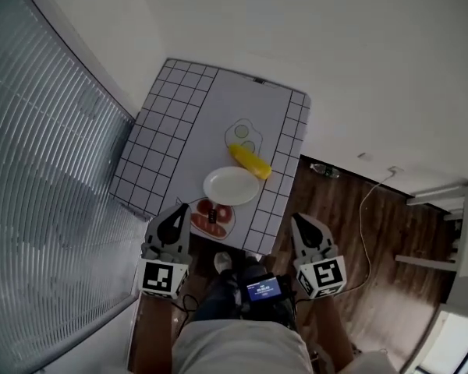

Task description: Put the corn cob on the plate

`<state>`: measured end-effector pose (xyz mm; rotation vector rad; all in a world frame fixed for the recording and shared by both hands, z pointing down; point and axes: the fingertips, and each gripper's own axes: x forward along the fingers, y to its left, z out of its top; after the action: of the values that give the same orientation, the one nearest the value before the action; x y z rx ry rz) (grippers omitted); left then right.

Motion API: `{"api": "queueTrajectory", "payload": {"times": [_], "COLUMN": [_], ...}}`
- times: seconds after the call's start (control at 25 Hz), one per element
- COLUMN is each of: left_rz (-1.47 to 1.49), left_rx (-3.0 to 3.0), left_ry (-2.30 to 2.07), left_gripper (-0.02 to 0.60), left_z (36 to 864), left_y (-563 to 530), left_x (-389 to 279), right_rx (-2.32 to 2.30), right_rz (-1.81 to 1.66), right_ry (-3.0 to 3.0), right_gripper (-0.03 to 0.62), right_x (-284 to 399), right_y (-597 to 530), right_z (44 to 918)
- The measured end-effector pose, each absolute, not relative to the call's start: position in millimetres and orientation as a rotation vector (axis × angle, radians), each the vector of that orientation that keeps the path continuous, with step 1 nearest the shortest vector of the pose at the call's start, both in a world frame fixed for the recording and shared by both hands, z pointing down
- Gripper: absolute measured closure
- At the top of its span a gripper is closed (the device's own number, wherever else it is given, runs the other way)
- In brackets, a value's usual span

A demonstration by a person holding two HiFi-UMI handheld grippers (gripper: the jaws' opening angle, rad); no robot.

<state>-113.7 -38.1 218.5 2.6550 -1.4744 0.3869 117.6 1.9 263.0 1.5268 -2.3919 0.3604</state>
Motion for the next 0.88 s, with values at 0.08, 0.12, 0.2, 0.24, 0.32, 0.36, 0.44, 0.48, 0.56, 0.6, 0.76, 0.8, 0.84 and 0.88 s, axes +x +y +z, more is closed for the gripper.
{"api": "queueTrajectory", "payload": {"times": [0.08,0.12,0.2,0.24,0.32,0.36,0.44,0.48,0.56,0.6,0.76,0.8,0.84,0.88], "left_rz": [0.403,0.416,0.437,0.447,0.453,0.447,0.437,0.439,0.438,0.432,0.413,0.414,0.416,0.419], "left_rx": [2.643,2.64,2.622,2.611,2.601,2.596,2.583,2.578,2.572,2.57,2.571,2.579,2.59,2.603], "left_ry": [-1.483,-1.484,-1.488,-1.493,-1.503,-1.504,-1.496,-1.486,-1.459,-1.445,-1.413,-1.407,-1.397,-1.384], "left_gripper": [0.573,0.572,0.572,0.573,0.573,0.573,0.573,0.573,0.573,0.573,0.572,0.572,0.572,0.572], "left_z": [230,236,247,250,254,258,269,277,292,299,317,321,325,329], "left_y": [-45,-47,-49,-52,-59,-63,-66,-67,-69,-71,-81,-85,-88,-92], "left_x": [-113,-112,-110,-109,-106,-106,-109,-112,-113,-113,-113,-113,-112,-111], "right_rx": [1.512,1.497,1.457,1.441,1.427,1.427,1.427,1.427,1.432,1.436,1.46,1.465,1.469,1.47], "right_rz": [0.369,0.375,0.39,0.4,0.425,0.437,0.457,0.464,0.472,0.476,0.482,0.478,0.471,0.466], "right_ry": [-2.41,-2.414,-2.415,-2.418,-2.42,-2.419,-2.41,-2.404,-2.388,-2.378,-2.355,-2.355,-2.356,-2.357], "right_gripper": [0.586,0.586,0.586,0.586,0.586,0.586,0.586,0.586,0.586,0.586,0.586,0.585,0.585,0.585], "right_x": [118,118,116,115,113,113,110,109,107,107,104,103,101,99], "right_y": [-10,-15,-23,-26,-32,-34,-34,-34,-36,-37,-44,-46,-48,-50], "right_z": [272,277,288,294,306,312,322,327,338,343,360,363,367,371]}}
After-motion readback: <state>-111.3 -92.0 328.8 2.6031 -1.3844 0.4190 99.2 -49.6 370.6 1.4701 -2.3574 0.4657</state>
